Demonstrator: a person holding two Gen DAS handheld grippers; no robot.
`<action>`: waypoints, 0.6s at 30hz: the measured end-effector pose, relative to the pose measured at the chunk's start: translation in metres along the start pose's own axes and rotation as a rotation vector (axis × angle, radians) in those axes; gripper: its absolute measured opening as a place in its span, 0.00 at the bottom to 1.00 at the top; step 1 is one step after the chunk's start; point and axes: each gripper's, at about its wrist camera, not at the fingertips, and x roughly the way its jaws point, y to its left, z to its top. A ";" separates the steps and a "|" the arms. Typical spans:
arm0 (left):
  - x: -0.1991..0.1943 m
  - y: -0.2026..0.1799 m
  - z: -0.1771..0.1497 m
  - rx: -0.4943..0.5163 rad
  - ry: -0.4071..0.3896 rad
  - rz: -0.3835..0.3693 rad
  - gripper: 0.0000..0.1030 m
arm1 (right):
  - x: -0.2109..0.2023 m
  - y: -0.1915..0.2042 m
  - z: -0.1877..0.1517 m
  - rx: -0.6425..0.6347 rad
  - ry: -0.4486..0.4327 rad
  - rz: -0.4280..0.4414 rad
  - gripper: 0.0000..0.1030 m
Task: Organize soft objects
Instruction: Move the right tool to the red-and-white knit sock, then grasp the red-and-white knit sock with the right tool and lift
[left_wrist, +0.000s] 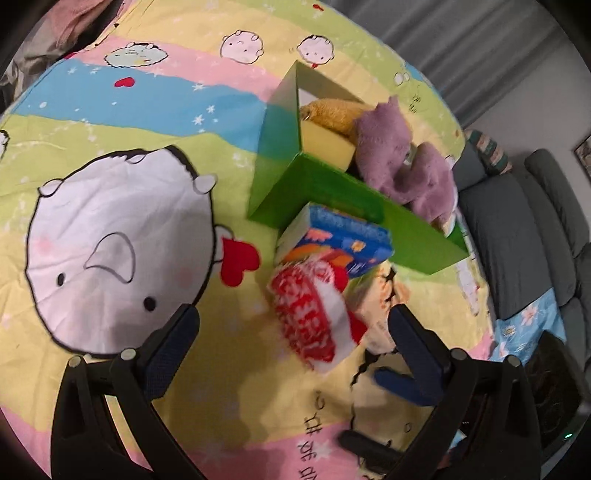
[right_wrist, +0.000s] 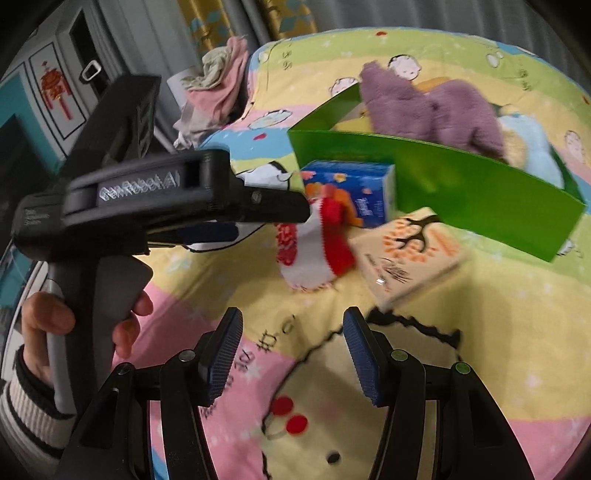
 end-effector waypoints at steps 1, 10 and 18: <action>0.000 0.000 0.001 -0.004 -0.004 -0.017 0.99 | 0.006 0.001 0.002 -0.005 0.006 -0.004 0.56; 0.019 -0.013 0.001 0.025 0.020 -0.024 0.93 | 0.032 0.000 0.021 -0.003 0.015 -0.048 0.56; 0.025 -0.009 0.001 0.026 -0.002 0.010 0.68 | 0.042 0.004 0.031 -0.027 -0.001 -0.067 0.45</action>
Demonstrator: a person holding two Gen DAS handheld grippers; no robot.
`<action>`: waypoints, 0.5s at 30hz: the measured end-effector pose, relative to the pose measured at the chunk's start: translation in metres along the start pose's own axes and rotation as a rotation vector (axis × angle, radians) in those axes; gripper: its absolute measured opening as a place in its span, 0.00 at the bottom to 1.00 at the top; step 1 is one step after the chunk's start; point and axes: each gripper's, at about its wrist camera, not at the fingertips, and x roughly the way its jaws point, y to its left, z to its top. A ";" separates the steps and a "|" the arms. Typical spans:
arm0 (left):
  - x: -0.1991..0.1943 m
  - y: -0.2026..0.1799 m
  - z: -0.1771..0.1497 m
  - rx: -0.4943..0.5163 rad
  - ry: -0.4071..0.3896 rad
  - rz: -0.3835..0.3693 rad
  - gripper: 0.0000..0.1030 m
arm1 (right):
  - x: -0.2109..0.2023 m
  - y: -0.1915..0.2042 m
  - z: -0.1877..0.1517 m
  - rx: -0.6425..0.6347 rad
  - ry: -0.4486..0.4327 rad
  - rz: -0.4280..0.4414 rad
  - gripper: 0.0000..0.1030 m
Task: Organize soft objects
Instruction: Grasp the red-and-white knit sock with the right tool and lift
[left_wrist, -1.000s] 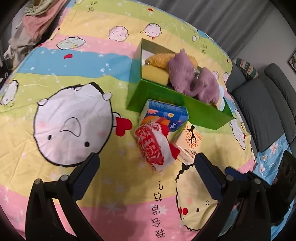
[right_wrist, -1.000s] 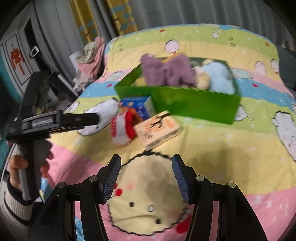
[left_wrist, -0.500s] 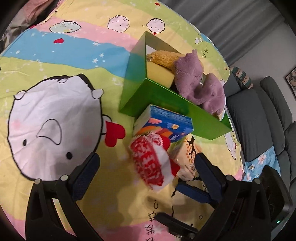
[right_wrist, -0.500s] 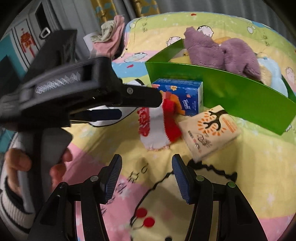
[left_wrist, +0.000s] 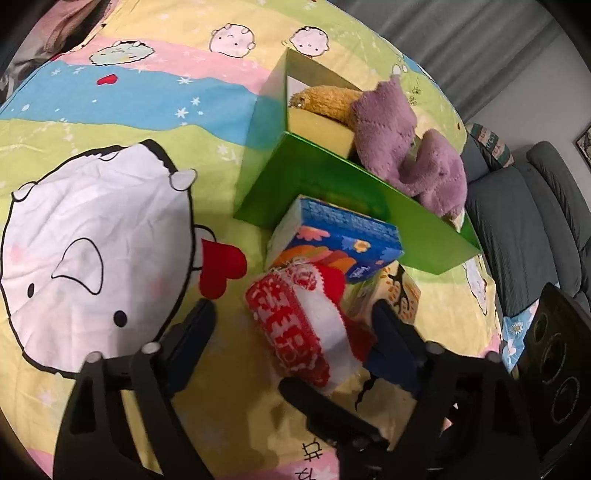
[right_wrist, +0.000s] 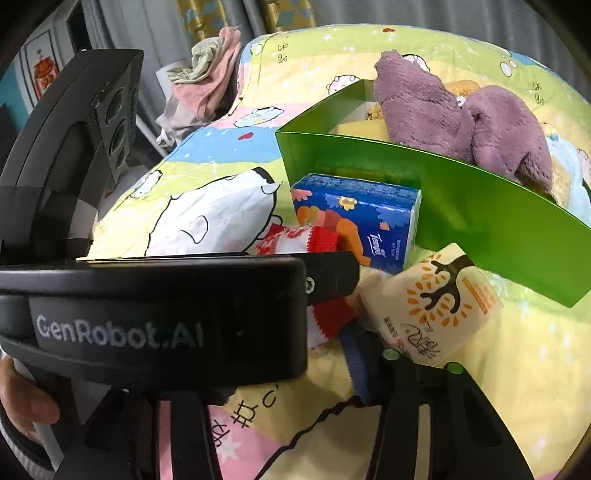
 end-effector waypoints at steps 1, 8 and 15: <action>0.000 0.002 0.000 -0.005 -0.005 0.007 0.56 | 0.000 0.000 0.000 0.000 -0.001 0.006 0.39; -0.001 0.007 -0.002 -0.037 0.016 -0.039 0.42 | -0.002 -0.001 0.000 0.018 -0.012 0.022 0.34; -0.018 -0.002 -0.006 -0.018 0.011 -0.062 0.42 | -0.023 0.003 -0.007 0.023 -0.044 0.023 0.34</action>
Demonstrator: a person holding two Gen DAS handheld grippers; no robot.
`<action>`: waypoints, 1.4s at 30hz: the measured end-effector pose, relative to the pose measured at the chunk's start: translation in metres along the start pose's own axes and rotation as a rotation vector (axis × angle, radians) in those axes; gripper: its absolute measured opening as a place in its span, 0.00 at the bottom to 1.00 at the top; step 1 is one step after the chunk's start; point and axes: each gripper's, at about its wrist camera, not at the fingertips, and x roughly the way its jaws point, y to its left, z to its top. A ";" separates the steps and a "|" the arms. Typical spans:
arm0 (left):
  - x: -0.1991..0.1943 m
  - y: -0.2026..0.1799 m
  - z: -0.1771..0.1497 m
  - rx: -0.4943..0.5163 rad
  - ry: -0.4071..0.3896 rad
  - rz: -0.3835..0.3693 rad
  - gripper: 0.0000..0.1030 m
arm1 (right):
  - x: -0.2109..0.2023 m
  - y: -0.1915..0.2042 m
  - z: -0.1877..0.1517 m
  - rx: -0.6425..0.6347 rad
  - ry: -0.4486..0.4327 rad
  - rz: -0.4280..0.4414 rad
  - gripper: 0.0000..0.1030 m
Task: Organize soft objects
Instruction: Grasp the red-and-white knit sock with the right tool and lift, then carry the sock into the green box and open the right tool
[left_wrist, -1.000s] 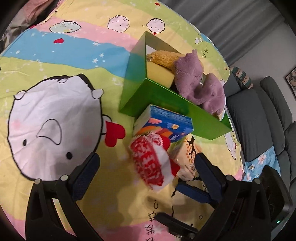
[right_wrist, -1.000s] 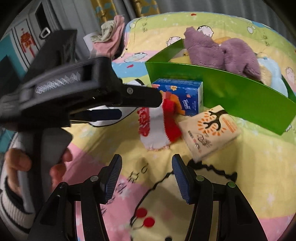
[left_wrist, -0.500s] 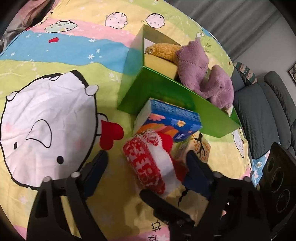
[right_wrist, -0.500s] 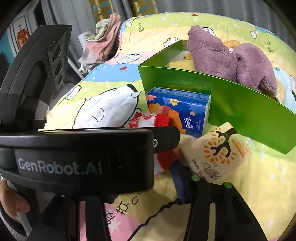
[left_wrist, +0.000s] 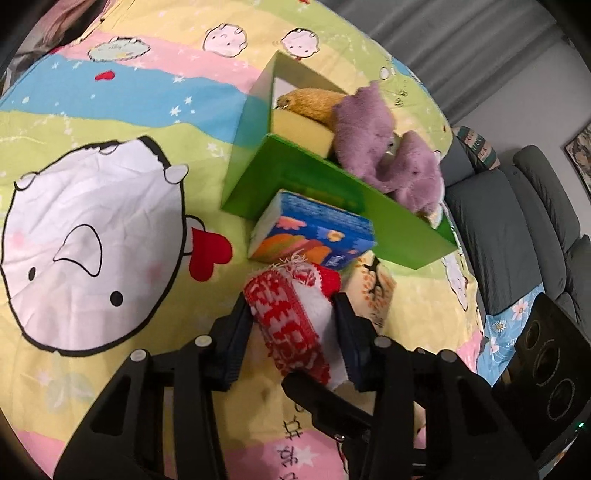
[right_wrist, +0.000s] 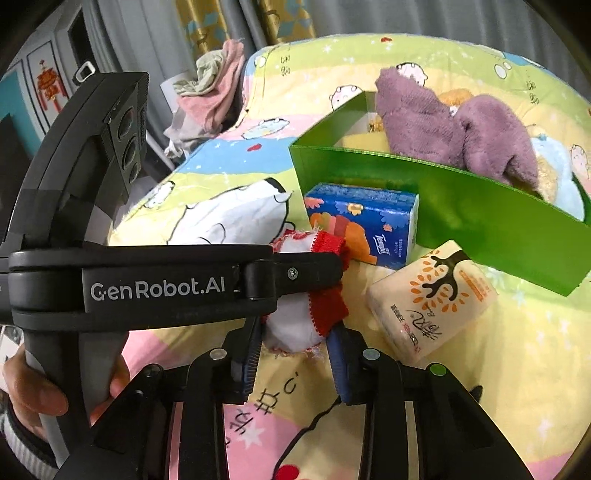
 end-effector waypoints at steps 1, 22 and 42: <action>-0.003 -0.003 -0.001 0.009 -0.004 -0.001 0.42 | -0.003 0.001 0.000 -0.001 -0.005 -0.001 0.34; -0.048 -0.055 -0.047 0.170 -0.046 -0.001 0.41 | -0.073 0.020 -0.036 -0.033 -0.088 0.016 0.34; -0.047 -0.119 -0.026 0.311 -0.094 0.123 0.42 | -0.108 -0.019 -0.016 -0.015 -0.213 0.099 0.34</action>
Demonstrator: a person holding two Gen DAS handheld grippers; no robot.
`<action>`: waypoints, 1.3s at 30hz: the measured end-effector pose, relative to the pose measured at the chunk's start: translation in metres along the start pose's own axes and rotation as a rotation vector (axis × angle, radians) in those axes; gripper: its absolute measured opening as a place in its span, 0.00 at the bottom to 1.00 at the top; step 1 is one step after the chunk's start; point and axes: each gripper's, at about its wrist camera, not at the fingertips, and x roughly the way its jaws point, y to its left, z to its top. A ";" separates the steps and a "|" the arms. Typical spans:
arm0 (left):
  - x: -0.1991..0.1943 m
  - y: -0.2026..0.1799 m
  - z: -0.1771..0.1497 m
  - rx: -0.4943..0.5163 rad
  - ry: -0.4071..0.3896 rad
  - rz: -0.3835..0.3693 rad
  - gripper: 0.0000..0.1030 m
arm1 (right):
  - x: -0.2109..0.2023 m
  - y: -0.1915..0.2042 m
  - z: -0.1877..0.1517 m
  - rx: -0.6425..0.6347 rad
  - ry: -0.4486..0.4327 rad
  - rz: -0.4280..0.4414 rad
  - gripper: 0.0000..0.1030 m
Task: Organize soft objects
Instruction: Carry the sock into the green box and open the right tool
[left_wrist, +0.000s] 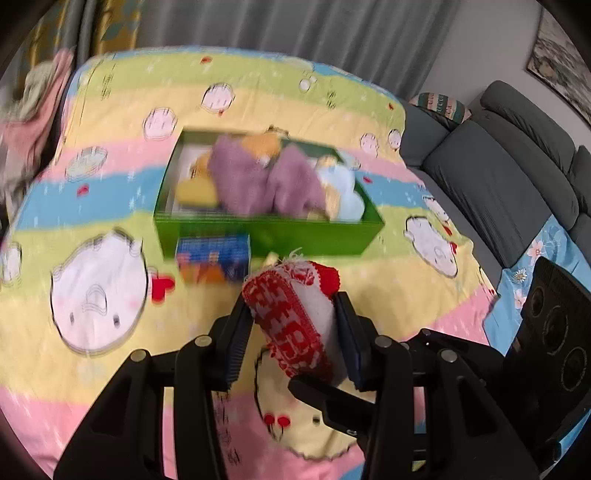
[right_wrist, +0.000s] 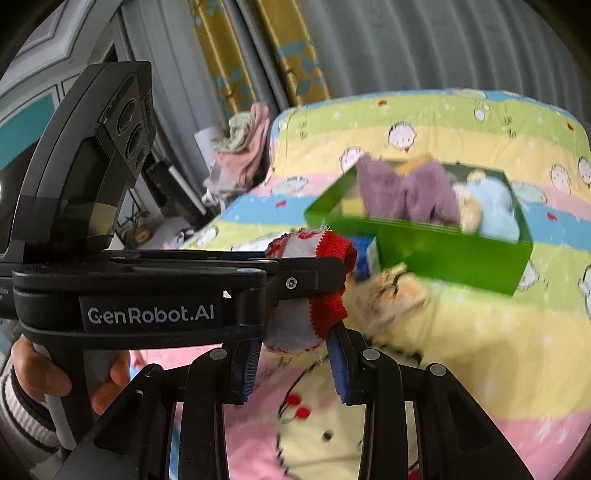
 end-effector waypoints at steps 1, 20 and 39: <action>0.000 -0.003 0.009 0.018 -0.013 0.006 0.42 | -0.001 -0.003 0.006 -0.004 -0.012 -0.002 0.34; 0.073 0.010 0.125 0.082 -0.003 0.100 0.45 | 0.068 -0.080 0.099 0.041 -0.027 -0.014 0.34; 0.147 0.052 0.126 0.010 0.121 0.231 0.77 | 0.155 -0.101 0.103 0.099 0.188 -0.066 0.36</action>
